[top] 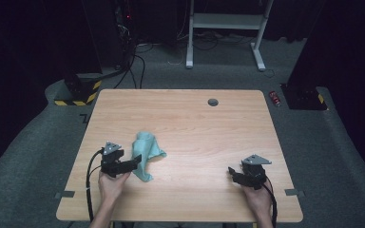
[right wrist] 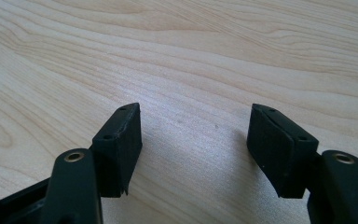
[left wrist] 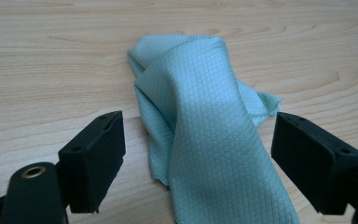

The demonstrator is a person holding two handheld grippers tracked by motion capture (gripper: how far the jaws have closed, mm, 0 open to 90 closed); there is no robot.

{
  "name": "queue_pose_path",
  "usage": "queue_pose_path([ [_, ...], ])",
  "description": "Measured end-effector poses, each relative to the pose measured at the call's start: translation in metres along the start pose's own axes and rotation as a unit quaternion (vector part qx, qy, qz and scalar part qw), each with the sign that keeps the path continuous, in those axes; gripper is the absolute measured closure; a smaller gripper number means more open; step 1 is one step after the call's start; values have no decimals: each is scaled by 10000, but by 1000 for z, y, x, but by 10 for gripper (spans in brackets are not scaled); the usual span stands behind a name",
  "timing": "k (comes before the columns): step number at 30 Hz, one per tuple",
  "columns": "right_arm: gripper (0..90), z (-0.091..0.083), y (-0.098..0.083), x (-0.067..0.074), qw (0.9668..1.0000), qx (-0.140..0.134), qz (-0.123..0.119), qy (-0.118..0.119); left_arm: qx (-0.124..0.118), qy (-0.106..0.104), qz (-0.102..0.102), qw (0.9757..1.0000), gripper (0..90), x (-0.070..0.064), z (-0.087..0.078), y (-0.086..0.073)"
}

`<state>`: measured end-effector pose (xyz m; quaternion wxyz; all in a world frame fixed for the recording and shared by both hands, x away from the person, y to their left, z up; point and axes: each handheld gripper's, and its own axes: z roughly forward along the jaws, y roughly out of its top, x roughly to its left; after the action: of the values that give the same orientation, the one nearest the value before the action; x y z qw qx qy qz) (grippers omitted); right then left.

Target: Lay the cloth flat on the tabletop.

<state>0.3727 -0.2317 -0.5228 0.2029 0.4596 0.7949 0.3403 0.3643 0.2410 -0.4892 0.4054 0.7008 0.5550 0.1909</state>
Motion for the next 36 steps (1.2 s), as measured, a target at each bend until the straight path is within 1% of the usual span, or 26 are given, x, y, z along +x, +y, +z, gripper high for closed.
queue_pose_path([
  [2,352,0,0,0,10000,0,1,0,30,-5,10,10000,178,-1,2,0],
  [5,350,0,0,0,10000,2,-3,-6,193,68,198,9996,173,-6,10,4],
  [6,349,0,0,0,10000,1,1,-5,193,68,198,9996,172,-6,10,4],
  [7,349,0,0,0,10000,1,-1,-6,250,93,240,9994,171,-8,15,5],
  [9,349,0,0,0,10000,3,-6,-7,266,68,181,9995,174,-7,19,5],
  [13,349,0,0,0,10000,3,-10,-8,295,75,198,9993,179,-6,25,5],
  [14,349,0,0,0,10000,4,-11,-9,287,96,198,9993,181,-6,27,5],
  [17,348,0,0,0,10000,2,-11,-12,382,160,198,9989,194,-5,32,5],
  [21,348,0,0,0,10000,2,-4,-16,473,223,324,9981,239,-7,38,9],
  [22,348,0,0,0,10000,4,-9,-16,486,234,337,9980,262,-9,40,10],
  [23,348,0,0,0,10000,4,-9,-16,525,281,423,9973,287,-10,42,11],
  [24,348,0,0,0,10000,2,-6,-16,547,303,464,9970,313,-11,44,12],
  [25,348,0,0,0,10000,4,-7,-16,524,303,441,9972,355,-12,45,12],
  [26,348,0,0,0,10000,4,-7,-17,552,249,425,9973,407,-12,48,11],
  [27,348,0,0,0,10000,5,-9,-17,612,231,458,9968,462,-12,49,11],
  [30,347,0,0,0,10000,2,-4,-17,721,176,470,9961,620,-12,52,9],
  [33,347,0,0,0,10000,3,-1,-18,726,120,443,9963,761,-11,52,10],
  [34,347,0,0,0,10000,3,-2,-18,700,82,474,9964,810,-10,51,10],
  [36,347,0,0,0,10000,3,-3,-18,693,33,535,9962,858,-12,50,9],
])
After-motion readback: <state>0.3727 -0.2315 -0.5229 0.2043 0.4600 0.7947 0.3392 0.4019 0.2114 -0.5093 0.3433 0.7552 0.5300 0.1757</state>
